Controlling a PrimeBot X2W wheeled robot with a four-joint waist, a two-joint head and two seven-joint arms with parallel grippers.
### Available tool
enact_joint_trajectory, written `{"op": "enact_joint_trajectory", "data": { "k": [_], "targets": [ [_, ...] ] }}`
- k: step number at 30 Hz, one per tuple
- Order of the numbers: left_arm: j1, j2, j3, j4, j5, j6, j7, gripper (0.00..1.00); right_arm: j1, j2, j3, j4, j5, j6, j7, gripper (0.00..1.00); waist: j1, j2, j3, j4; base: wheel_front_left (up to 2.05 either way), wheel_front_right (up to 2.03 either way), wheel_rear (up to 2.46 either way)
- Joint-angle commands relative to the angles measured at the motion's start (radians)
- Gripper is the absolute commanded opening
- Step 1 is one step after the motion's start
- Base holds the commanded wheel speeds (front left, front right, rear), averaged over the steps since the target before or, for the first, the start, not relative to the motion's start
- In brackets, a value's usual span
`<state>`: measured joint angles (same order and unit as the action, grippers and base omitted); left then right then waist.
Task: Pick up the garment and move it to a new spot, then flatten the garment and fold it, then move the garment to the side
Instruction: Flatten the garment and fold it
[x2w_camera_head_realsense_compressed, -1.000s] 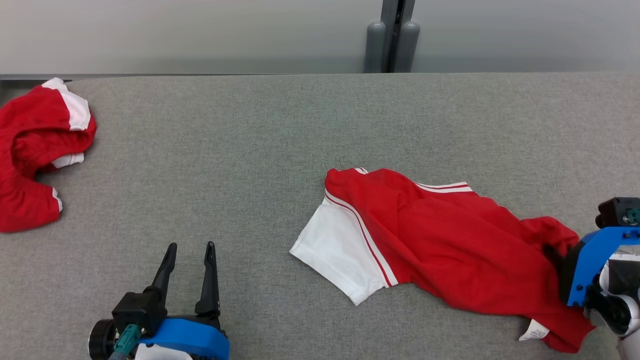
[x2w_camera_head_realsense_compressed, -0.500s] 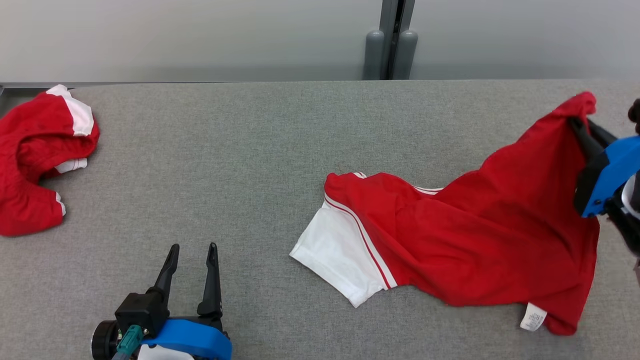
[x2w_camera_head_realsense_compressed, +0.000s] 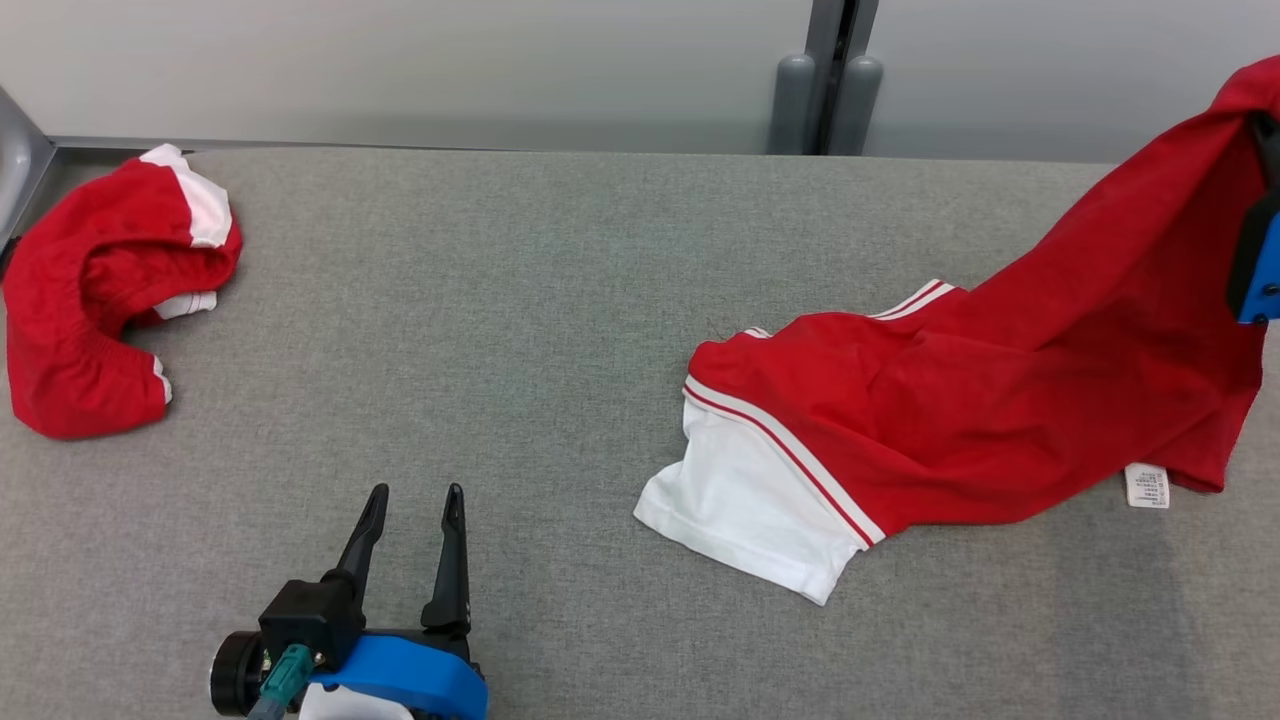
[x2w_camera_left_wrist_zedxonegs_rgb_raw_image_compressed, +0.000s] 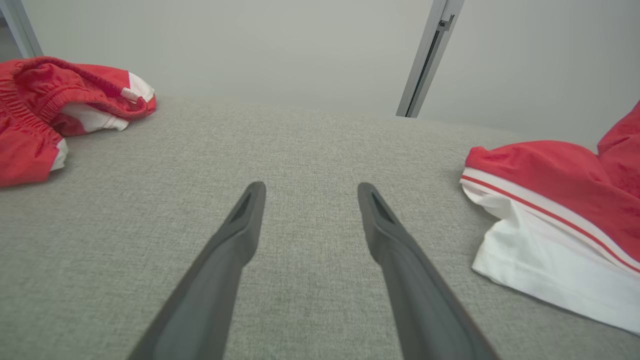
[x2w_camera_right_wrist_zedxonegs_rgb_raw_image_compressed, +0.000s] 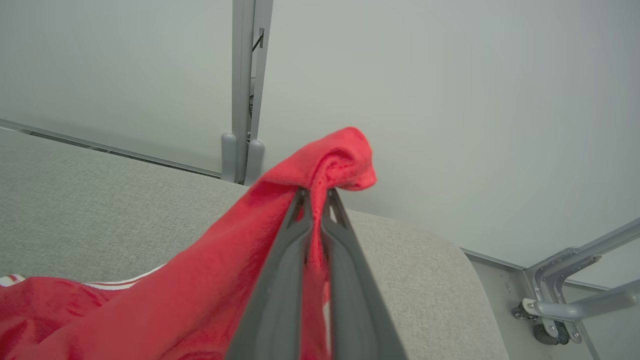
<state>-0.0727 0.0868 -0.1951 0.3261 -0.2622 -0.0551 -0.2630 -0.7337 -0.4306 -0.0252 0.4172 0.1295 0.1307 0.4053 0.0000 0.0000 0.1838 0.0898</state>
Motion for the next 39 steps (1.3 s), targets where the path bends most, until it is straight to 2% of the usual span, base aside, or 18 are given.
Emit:
{"op": "enact_joint_trajectory", "data": {
  "k": [1,2,3,4,8,14,25,29,34,39],
  "targets": [
    [-0.016,-0.004,-0.001,0.002,0.008,-0.005,-0.003,1.00,-0.020,0.001,-0.006,0.034,-0.026,0.000,-0.022,0.00,0.0000,0.0000,0.009,0.013,0.00,0.00,0.00],
    [-0.019,-0.005,-0.002,0.003,0.008,-0.006,-0.003,1.00,-0.030,0.005,-0.016,0.056,-0.044,0.000,-0.045,0.11,0.0000,0.0000,0.014,0.018,0.00,0.00,0.00],
    [-0.021,-0.006,-0.003,0.003,0.009,-0.008,-0.003,1.00,-0.037,0.012,-0.021,0.082,-0.061,0.000,-0.068,0.41,0.0000,0.0000,0.017,0.023,0.00,0.00,0.00],
    [-0.022,-0.007,-0.004,0.004,0.010,-0.008,-0.003,1.00,-0.044,0.018,-0.028,0.103,-0.083,0.000,-0.099,1.00,0.0000,0.0000,0.021,0.027,0.00,0.00,0.00],
    [-0.033,-0.010,-0.006,0.006,0.013,-0.013,-0.003,1.00,-0.069,0.039,-0.032,0.192,-0.143,0.000,-0.201,1.00,0.0000,0.0000,0.033,0.037,0.00,0.00,0.00],
    [-0.036,-0.012,0.002,0.006,0.020,-0.014,-0.003,1.00,-0.097,0.075,-0.002,0.274,-0.145,0.000,-0.297,1.00,0.0000,0.0000,0.030,0.027,0.00,0.00,0.00],
    [-0.012,-0.007,0.025,-0.011,0.026,-0.010,-0.003,1.00,0.074,0.116,0.031,0.216,-0.111,0.000,-0.449,1.00,0.0000,0.0000,-0.006,-0.047,0.00,0.00,0.00],
    [-0.009,-0.004,0.030,-0.017,0.031,-0.009,-0.003,1.00,0.180,0.149,-0.006,0.183,-0.133,0.000,-0.468,1.00,0.0000,0.0000,-0.015,-0.063,0.00,0.00,0.00],
    [-0.008,-0.004,0.028,-0.025,0.034,-0.011,-0.003,1.00,0.308,0.145,-0.064,0.190,-0.190,0.000,-0.450,1.00,0.0000,0.0000,-0.013,-0.065,0.00,0.00,0.00],
    [-0.006,-0.003,0.029,-0.028,0.033,-0.012,-0.003,1.00,0.398,0.166,-0.154,0.205,-0.196,0.000,-0.435,1.00,0.0000,0.0000,-0.001,-0.054,0.00,0.00,0.00]
  ]
}}
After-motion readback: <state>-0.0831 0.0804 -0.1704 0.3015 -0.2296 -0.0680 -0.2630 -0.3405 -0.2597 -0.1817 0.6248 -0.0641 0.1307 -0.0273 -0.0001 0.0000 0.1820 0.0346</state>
